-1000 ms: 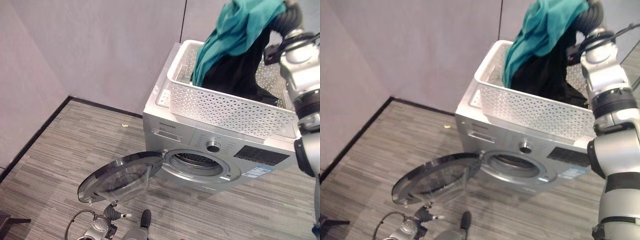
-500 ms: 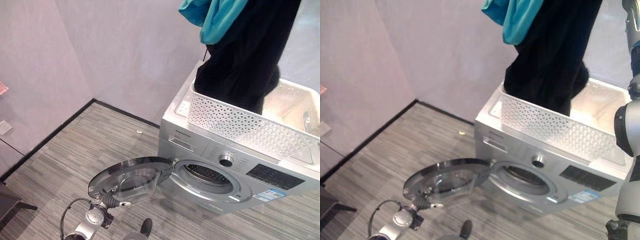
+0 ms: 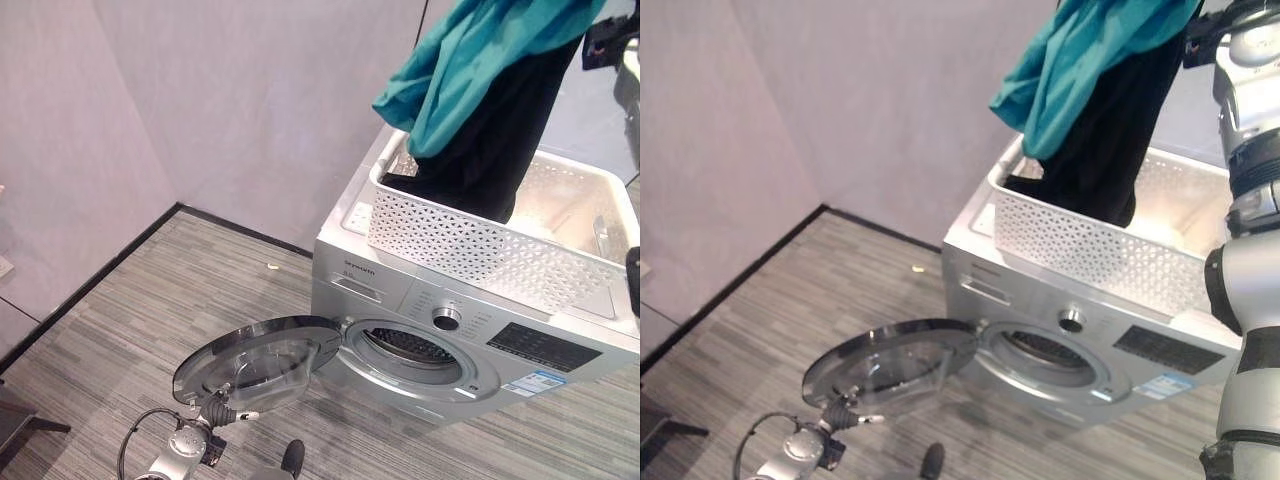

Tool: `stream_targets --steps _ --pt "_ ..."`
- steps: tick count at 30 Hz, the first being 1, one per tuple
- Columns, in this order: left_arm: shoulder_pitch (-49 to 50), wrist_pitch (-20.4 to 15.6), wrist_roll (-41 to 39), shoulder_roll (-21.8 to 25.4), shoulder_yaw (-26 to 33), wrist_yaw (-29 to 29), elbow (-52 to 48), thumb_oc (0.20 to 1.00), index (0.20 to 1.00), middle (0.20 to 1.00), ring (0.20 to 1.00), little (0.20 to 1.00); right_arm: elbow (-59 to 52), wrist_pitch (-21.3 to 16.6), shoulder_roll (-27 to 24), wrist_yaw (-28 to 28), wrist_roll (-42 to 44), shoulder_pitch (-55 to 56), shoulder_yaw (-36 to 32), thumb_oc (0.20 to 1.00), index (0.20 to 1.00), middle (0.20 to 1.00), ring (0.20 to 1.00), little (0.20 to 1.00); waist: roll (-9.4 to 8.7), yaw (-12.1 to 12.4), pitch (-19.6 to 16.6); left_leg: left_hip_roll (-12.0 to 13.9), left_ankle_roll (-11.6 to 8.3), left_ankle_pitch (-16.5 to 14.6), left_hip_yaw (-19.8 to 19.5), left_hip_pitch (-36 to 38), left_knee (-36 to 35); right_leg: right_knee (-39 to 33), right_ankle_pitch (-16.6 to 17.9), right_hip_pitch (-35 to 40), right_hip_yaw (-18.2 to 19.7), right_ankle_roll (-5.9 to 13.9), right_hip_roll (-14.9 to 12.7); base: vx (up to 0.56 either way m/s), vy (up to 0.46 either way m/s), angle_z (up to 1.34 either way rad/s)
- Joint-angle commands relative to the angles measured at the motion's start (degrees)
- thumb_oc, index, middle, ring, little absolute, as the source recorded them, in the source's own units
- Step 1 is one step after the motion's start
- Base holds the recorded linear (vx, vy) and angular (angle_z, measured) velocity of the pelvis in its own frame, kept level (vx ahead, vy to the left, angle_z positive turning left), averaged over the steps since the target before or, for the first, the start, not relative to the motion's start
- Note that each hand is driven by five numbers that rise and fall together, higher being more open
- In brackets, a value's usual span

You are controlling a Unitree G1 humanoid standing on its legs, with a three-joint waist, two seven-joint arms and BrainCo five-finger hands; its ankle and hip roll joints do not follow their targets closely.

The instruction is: Grab the laundry basket,head to the washer,open it,put in the laundry and shut it.

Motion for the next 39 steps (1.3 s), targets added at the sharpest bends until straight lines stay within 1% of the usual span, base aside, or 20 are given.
stream_targets --steps 1,3,5,7,8,9,10,12,13,16,18,19,20,22,23,24,25,30,36,39 --pt "0.02 -0.88 -2.02 -0.84 1.26 1.48 2.70 1.000 1.000 1.000 1.000 1.000 -7.59 -2.64 -2.96 1.38 4.21 1.06 0.25 0.200 0.200 0.200 0.200 0.200 0.16 -0.65 -1.13 3.56 -3.57 -2.18 1.02 -0.44 0.23 -0.11 6.00 1.26 0.24 3.50 -3.81 -0.02 0.007 -0.09" --pt "0.37 -0.73 -2.90 -1.68 2.51 1.92 2.90 1.000 1.000 1.000 1.000 1.000 -14.11 -3.20 -2.82 2.58 6.03 6.24 -1.99 0.200 0.200 0.200 0.200 0.200 0.68 -1.45 -0.58 3.68 -3.56 -2.10 1.40 -0.35 0.23 -0.11 6.12 1.06 0.75 3.39 -3.81 -0.02 0.015 -0.11" --pt "1.64 -0.53 -4.16 -2.70 4.27 1.88 2.74 1.000 1.000 1.000 1.000 1.000 -25.83 -2.37 -4.33 6.47 4.73 18.45 -4.16 0.200 0.200 0.200 0.200 0.200 0.82 -2.82 0.00 3.97 -3.44 -2.11 1.87 -0.13 0.23 -0.09 6.37 0.93 1.37 3.27 -3.82 -0.03 0.010 -0.06" --pt "2.19 -0.42 -4.30 -2.93 4.21 1.52 2.73 1.000 1.000 1.000 1.000 1.000 -29.46 -1.73 -5.60 8.43 3.52 22.95 -5.01 0.200 0.200 0.200 0.200 0.200 0.64 -3.11 -0.01 4.03 -3.41 -2.14 1.97 -0.05 0.23 -0.07 6.42 0.93 1.54 3.25 -3.82 -0.01 -0.003 -0.13" --pt "2.86 -0.25 -4.49 -3.21 4.44 0.69 2.78 1.000 1.000 1.000 1.000 1.000 -33.97 -1.11 -8.59 13.07 -0.69 25.80 -1.64 0.200 0.200 0.200 0.200 0.200 0.52 -3.47 0.28 4.08 -3.46 -2.25 2.25 0.33 0.23 0.04 6.29 1.08 1.82 3.26 -3.87 -0.02 -0.003 -0.13" --pt "2.83 -0.37 -4.48 -3.44 4.31 0.51 3.06 1.000 1.000 1.000 1.000 1.000 -34.67 -0.95 -10.42 13.17 0.19 27.16 -1.79 0.200 0.200 0.200 0.200 0.200 0.62 -3.79 0.21 4.14 -3.44 -2.09 2.29 0.15 0.23 -0.01 6.43 0.95 1.82 3.23 -3.82 -0.02 -0.006 -0.06" --pt "3.48 -0.43 -4.50 -3.43 3.12 -1.02 2.86 1.000 1.000 1.000 1.000 1.000 -37.80 -1.42 -15.89 18.63 -0.17 27.42 3.67 0.200 0.200 0.200 0.200 0.200 0.32 -3.85 0.15 4.17 -3.50 -2.05 2.28 0.20 0.23 -0.07 6.33 1.10 1.62 3.28 -3.80 0.00 0.000 0.00" --pt "3.46 -0.45 -4.50 -3.55 3.12 -1.02 2.88 1.000 1.000 1.000 1.000 1.000 -37.73 -1.45 -15.96 18.64 -0.10 27.22 3.89 0.200 0.200 0.200 0.200 0.200 0.44 -3.87 0.11 4.18 -3.50 -2.04 2.25 0.14 0.23 -0.06 6.34 1.04 1.60 3.27 -3.78 0.00 -0.004 -0.04" --pt "4.00 -0.50 -4.21 -2.89 2.17 -2.96 2.66 1.000 1.000 1.000 1.000 1.000 -39.99 -1.21 -22.02 24.65 -2.63 23.01 13.62 0.200 0.200 0.200 0.200 0.200 -0.18 -3.79 -0.02 4.08 -3.65 -2.19 2.31 0.49 0.23 -0.11 6.14 1.38 1.33 3.44 -3.88 -0.01 0.002 -0.06" --pt "4.37 -0.66 -4.51 -2.49 2.14 -4.33 3.70 1.000 1.000 1.000 1.000 1.000 -39.05 -0.85 -26.72 27.32 -6.51 12.72 25.42 0.200 0.200 0.200 0.200 0.200 -0.75 -4.06 -0.61 4.18 -3.76 -2.00 2.49 0.18 0.23 -0.11 6.35 0.95 1.05 3.65 -3.90 -0.01 0.005 -0.03" --pt "4.50 -0.63 -4.63 -2.42 2.09 -4.70 4.13 1.000 1.000 1.000 1.000 1.000 -38.59 -0.66 -27.67 28.11 -9.21 8.17 30.20 0.200 0.200 0.200 0.200 0.200 -1.03 -4.15 -0.80 4.20 -3.79 -2.03 2.52 0.16 0.23 -0.11 6.38 0.89 1.09 3.68 -3.94 0.00 0.002 -0.02" --pt "4.48 -0.64 -4.63 -2.83 2.23 -4.70 4.16 1.000 1.000 1.000 1.000 1.000 -38.32 -0.68 -27.52 28.11 -9.07 6.85 31.52 0.200 0.200 0.200 0.200 0.200 -0.64 -4.26 -0.76 4.20 -3.79 -2.04 2.54 0.15 0.23 -0.11 6.37 0.88 1.11 3.68 -3.95 -0.01 0.015 -0.09" --pt "4.30 -0.42 -4.61 -2.82 2.81 -5.13 4.66 1.000 1.000 1.000 1.000 1.000 -34.52 -0.30 -27.50 26.92 -17.08 -1.75 38.56 0.200 0.200 0.200 0.200 0.200 -0.57 -4.35 -0.85 4.19 -3.77 -2.04 2.65 0.02 0.23 -0.11 6.50 0.64 1.18 3.79 -3.96 -0.01 0.016 -0.08" --pt "3.90 -0.15 -4.54 -3.12 2.92 -5.04 6.00 1.000 1.000 1.000 1.000 1.000 -32.06 0.05 -26.37 25.92 -20.88 -3.03 38.48 0.200 0.200 0.200 0.200 0.200 -0.67 -4.31 -0.94 4.12 -3.63 -2.06 2.64 -0.09 0.23 -0.11 6.60 0.55 1.27 3.79 -3.97 -0.01 0.010 -0.03" --pt "3.75 -0.06 -4.51 -3.17 2.88 -4.99 6.31 1.000 1.000 1.000 1.000 1.000 -30.88 0.27 -25.79 25.69 -21.99 -3.07 38.10 0.332 0.332 0.332 0.332 0.332 -0.74 -4.22 -0.94 4.04 -3.56 -2.07 2.59 -0.19 0.23 -0.11 6.66 0.51 1.27 3.80 -4.00 -0.01 0.012 0.05" --pt "3.69 0.02 -4.57 -3.31 2.97 -4.88 6.66 1.000 1.000 1.000 1.000 1.000 -30.14 0.44 -25.44 25.56 -21.89 -2.55 37.07 0.915 0.915 0.915 0.915 0.915 -0.78 -4.12 -0.92 4.04 -3.48 -2.10 2.55 -0.25 0.23 -0.11 6.67 0.46 1.29 3.81 -4.01 -0.01 0.019 0.05" --pt "3.56 0.08 -4.43 -3.71 2.84 -4.84 7.47 1.000 1.000 1.000 1.000 1.000 -28.82 0.86 -25.01 25.06 -21.36 -2.00 35.76 1.000 1.000 1.000 1.000 1.000 -0.73 -4.13 -0.87 3.98 -3.40 -2.10 2.46 -0.35 0.23 -0.11 6.74 0.32 1.46 3.78 -4.09 0.00 0.000 0.00" --pt "3.17 0.22 -5.02 -4.15 3.30 -4.65 9.24 1.000 1.000 1.000 1.000 1.000 -26.84 1.37 -24.28 24.74 -22.48 -2.53 34.31 1.000 1.000 1.000 1.000 1.000 -1.22 -3.99 -0.71 3.92 -3.25 -2.12 2.51 -0.64 0.23 -0.11 6.87 -0.33 2.01 3.82 -4.24 0.00 0.000 0.00" --pt "3.67 0.34 -6.52 -4.01 3.85 -4.92 9.87 1.000 1.000 1.000 1.000 1.000 -24.66 1.28 -24.84 25.35 -20.84 -9.07 39.44 1.000 1.000 1.000 1.000 1.000 -1.68 -3.92 -0.61 4.05 -3.21 -2.06 2.80 -1.08 0.23 -0.11 6.99 -1.24 2.60 3.80 -4.19 0.00 0.000 0.00" --pt "3.44 0.21 -6.94 -4.43 3.86 -4.49 11.28 1.000 1.000 1.000 1.000 1.000 -22.07 0.81 -24.53 22.81 -19.24 -8.46 36.34 1.000 1.000 1.000 1.000 1.000 -1.57 -3.84 -0.37 4.09 -3.20 -2.09 2.72 -1.21 0.23 -0.11 7.07 -1.39 2.69 3.76 -4.11 0.00 0.000 0.00"
